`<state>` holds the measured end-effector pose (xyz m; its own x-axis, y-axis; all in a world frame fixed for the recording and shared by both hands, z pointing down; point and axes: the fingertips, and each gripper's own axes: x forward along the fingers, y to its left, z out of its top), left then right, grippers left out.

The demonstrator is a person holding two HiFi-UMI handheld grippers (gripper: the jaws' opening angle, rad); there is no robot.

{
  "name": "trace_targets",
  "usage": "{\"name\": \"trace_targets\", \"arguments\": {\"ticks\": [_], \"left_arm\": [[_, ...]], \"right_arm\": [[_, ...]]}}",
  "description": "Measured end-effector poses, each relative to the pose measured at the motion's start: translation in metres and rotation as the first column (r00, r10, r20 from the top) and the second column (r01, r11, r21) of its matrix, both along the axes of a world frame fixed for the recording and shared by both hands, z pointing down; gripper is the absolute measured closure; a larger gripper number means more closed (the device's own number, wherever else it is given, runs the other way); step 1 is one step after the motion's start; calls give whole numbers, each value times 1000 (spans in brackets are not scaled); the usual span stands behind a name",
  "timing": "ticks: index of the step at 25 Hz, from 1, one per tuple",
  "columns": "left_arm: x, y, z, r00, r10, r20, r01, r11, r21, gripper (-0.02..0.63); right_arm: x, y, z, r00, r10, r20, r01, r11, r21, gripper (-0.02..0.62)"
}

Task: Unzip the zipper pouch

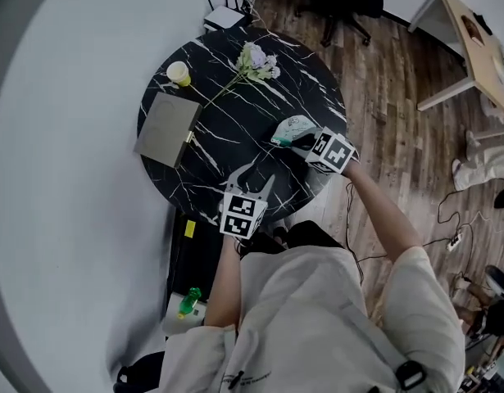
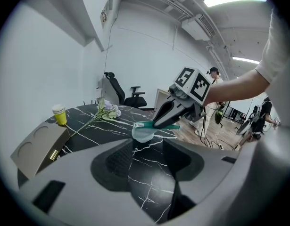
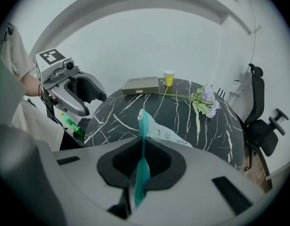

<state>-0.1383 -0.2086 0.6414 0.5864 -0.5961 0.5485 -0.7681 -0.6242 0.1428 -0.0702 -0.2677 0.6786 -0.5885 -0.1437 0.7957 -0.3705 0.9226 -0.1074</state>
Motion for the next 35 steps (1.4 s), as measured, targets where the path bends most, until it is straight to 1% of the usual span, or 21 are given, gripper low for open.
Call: {"name": "trace_targets", "arguments": {"ticks": [3, 6, 10, 14, 18, 21, 25, 29, 30, 31, 32, 34, 35], "left_arm": [[1, -1, -9, 1000, 16, 10, -16, 1000, 13, 400], [4, -3, -18, 1000, 25, 4, -25, 999, 34, 400], [10, -8, -21, 999, 40, 0, -40, 999, 33, 400], [21, -9, -29, 997, 71, -24, -70, 996, 47, 400], [26, -9, -40, 992, 120, -42, -116, 991, 73, 400], [30, -8, -45, 986, 162, -51, -157, 983, 94, 400], [37, -13, -59, 972, 228, -64, -221, 970, 102, 400], [48, -18, -76, 955, 296, -29, -288, 945, 157, 400], [51, -18, -79, 951, 307, -23, -299, 939, 172, 408], [53, -19, -83, 949, 314, -23, -305, 934, 189, 465], [55, -19, -86, 948, 318, -26, -306, 930, 205, 505], [58, -20, -90, 949, 312, -37, -297, 929, 222, 539], [58, -20, -92, 953, 300, -38, -284, 932, 224, 546]], "right_arm": [[6, -3, -14, 1000, 0, 12, 0, 1000, 11, 568], [12, -5, -29, 1000, -2, 25, 2, 1000, 15, 568], [16, -1, -43, 999, -22, 41, 23, 1000, -7, 568], [17, 15, -56, 996, -64, 59, 65, 998, -26, 568], [14, 35, -75, 985, -128, 113, 135, 989, -59, 568], [13, 47, -90, 972, -172, 162, 185, 980, -74, 568], [11, 53, -111, 954, -207, 215, 226, 972, -69, 566], [9, 61, -127, 938, -246, 245, 268, 962, -60, 566], [9, 61, -130, 936, -244, 255, 266, 962, -58, 566], [9, 60, -133, 934, -236, 268, 260, 964, -57, 566], [10, 59, -135, 932, -225, 284, 251, 966, -58, 566], [12, 57, -139, 927, -202, 315, 231, 971, -59, 566], [13, 56, -140, 926, -188, 329, 219, 974, -59, 566]]}}
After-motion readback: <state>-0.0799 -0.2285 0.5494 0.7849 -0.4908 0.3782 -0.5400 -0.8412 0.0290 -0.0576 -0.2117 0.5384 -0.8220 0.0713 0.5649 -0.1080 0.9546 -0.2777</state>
